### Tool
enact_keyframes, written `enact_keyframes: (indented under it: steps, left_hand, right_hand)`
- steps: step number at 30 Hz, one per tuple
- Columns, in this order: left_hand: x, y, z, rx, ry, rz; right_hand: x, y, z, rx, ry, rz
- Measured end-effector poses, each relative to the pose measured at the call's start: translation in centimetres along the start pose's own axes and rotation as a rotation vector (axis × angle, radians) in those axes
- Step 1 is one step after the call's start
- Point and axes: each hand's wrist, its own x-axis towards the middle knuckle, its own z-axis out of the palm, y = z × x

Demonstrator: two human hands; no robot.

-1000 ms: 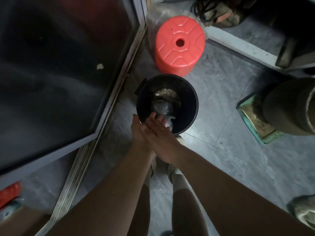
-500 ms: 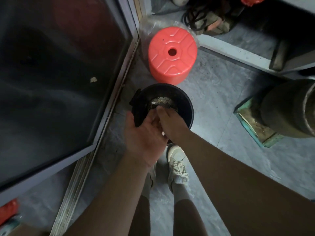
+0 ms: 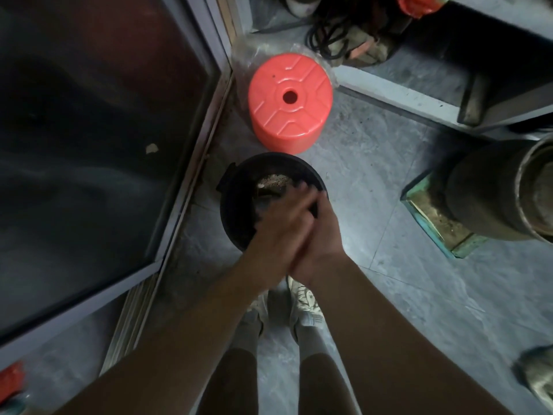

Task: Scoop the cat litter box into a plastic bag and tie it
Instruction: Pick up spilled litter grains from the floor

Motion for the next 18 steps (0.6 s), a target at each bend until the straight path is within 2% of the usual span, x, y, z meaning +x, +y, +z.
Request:
enact_keyframes:
  steps: [1,3,5,6,7,8,9,10,11,12,13,15,16,18]
  left_hand:
    - [-0.7,-0.9,0.0,0.120,-0.074,0.068]
    - [-0.4,-3.5,-1.3,0.223,-0.081,0.007]
    - [1.0,-5.0,-2.9,0.295,0.047,-0.200]
    - [1.4,-4.7,-3.3,0.338,0.123,-0.247]
    - [1.4,-3.7,-3.3,0.381,0.181,-0.153]
    - [0.8,-2.5,-3.0,0.385,0.158,0.019]
    - [0.3,-1.4,-2.3,0.416,0.071,0.211]
    - [-0.4,-1.3,-1.6,0.427,-0.079,0.319]
    - [-0.6,-1.6,-1.1,0.397,-0.184,0.315]
    - [-0.5,-2.2,-1.1,0.329,-0.202,0.239]
    - [-0.1,-2.4,-1.4,0.162,-0.115,0.050]
    - [1.3,-2.5,-2.3,-0.342,0.139,-0.477]
    - [1.8,-2.5,-2.9,-0.550,0.214,-0.635]
    - [2.1,-1.9,-3.3,-0.751,0.270,-0.691]
  right_hand:
    - [-0.3,0.3,0.4,0.020,0.011,-0.002]
    - [-0.7,0.7,0.7,0.048,-0.006,0.006]
    - [-1.5,0.7,-0.2,0.044,-0.083,-0.015]
    - [-1.4,0.8,-1.1,0.045,-0.066,-0.034]
    - [-1.7,0.8,-1.8,0.058,-0.041,-0.049]
    - [-1.8,1.0,-2.2,0.079,-0.032,-0.057]
    - [-2.2,1.2,-2.1,0.102,-0.038,-0.048]
    - [-2.1,1.6,-1.8,0.094,-0.017,-0.051]
    - [-2.3,1.8,-0.9,0.046,0.002,-0.086]
    - [-2.5,2.1,-0.3,-0.074,0.021,-0.146]
    - [-2.7,2.1,0.3,-0.212,0.034,-0.184]
    - [-3.4,1.3,1.3,-0.392,-0.020,-0.198]
    - [-4.0,0.7,1.5,-0.432,-0.052,-0.207]
    - [-4.1,0.1,2.2,-0.564,-0.089,-0.228]
